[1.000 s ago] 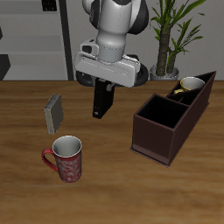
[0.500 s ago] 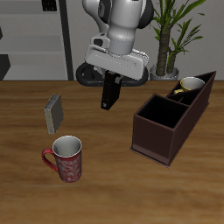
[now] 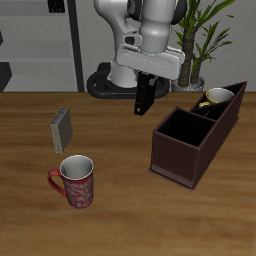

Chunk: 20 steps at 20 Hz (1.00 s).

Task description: Place the white-yellow mug into the left desk caddy's left compartment and place the black book into the left desk caddy's front compartment

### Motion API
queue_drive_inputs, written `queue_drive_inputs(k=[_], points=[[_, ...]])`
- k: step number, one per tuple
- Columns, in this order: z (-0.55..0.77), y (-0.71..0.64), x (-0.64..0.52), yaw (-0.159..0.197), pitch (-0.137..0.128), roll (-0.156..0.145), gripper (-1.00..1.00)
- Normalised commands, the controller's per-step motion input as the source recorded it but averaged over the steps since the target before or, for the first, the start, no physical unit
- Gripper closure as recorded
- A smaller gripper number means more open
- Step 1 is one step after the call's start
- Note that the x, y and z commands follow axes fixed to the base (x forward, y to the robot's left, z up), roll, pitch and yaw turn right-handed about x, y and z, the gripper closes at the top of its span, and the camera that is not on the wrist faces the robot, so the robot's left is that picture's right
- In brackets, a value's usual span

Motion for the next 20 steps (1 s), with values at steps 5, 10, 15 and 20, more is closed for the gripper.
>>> queue_drive_inputs(k=[5, 10, 15, 20], points=[[-0.02, 0.27, -0.34, -0.004, -0.006, 0.051, 1.0], [0.03, 0.32, -0.4, 0.007, -0.021, 0.065, 1.0], [0.08, 0.26, -0.21, 0.019, -0.006, 0.054, 1.0], [0.19, 0.14, 0.06, -0.031, 0.026, 0.018, 1.0]])
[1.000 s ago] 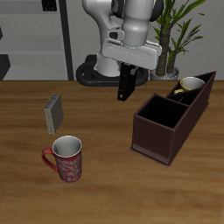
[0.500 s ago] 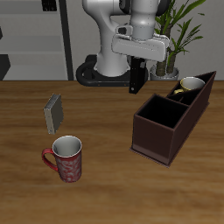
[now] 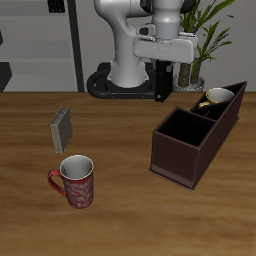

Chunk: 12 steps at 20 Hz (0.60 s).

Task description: Place the white-yellow mug into the left desk caddy's left compartment and place the black book into the left desk caddy's front compartment

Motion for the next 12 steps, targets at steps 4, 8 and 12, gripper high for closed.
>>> queue_drive_inputs(k=[4, 8, 12], points=[[0.26, 0.13, 0.16, -0.026, -0.008, -0.012, 1.0], [0.11, 0.12, 0.2, -0.056, 0.028, -0.006, 1.0], [-0.03, 0.28, 0.12, 0.025, 0.024, 0.044, 1.0]])
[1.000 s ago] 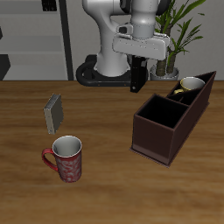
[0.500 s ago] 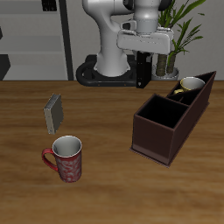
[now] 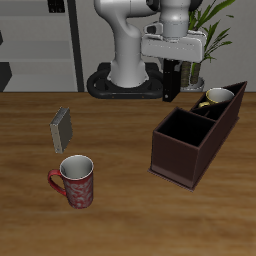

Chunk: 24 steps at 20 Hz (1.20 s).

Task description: Place the white-yellow mug into the left desk caddy's left compartment and place the black book into the left desk caddy's front compartment

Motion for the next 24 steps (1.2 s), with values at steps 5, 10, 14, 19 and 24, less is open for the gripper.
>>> queue_drive_inputs(k=[5, 10, 14, 19, 24], points=[[0.03, 0.34, 0.04, -0.022, 0.006, 0.052, 1.0], [0.07, 0.21, 0.05, 0.02, -0.019, 0.028, 1.0], [0.07, 0.14, 0.08, -0.011, 0.007, 0.037, 1.0], [0.01, 0.08, 0.14, -0.006, 0.008, 0.001, 1.0], [0.01, 0.03, 0.17, 0.01, -0.008, 0.007, 1.0]])
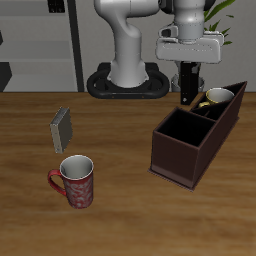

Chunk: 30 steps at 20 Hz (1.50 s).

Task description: Place the white-yellow mug into the left desk caddy's left compartment and place the black book into the left desk caddy's front compartment

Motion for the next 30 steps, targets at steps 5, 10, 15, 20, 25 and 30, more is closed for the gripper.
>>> queue_drive_inputs(k=[5, 10, 15, 20, 25, 30], points=[[-0.02, -0.09, 0.16, -0.021, 0.007, -0.026, 1.0], [-0.11, 0.03, 0.07, -0.015, 0.017, -0.002, 1.0], [-0.14, 0.02, 0.05, -0.025, 0.028, 0.015, 1.0], [-0.04, 0.05, 0.01, -0.011, 0.005, 0.014, 1.0], [0.01, 0.01, 0.05, -0.005, -0.012, -0.016, 1.0], [-0.08, 0.02, 0.04, -0.005, 0.02, 0.014, 1.0]])
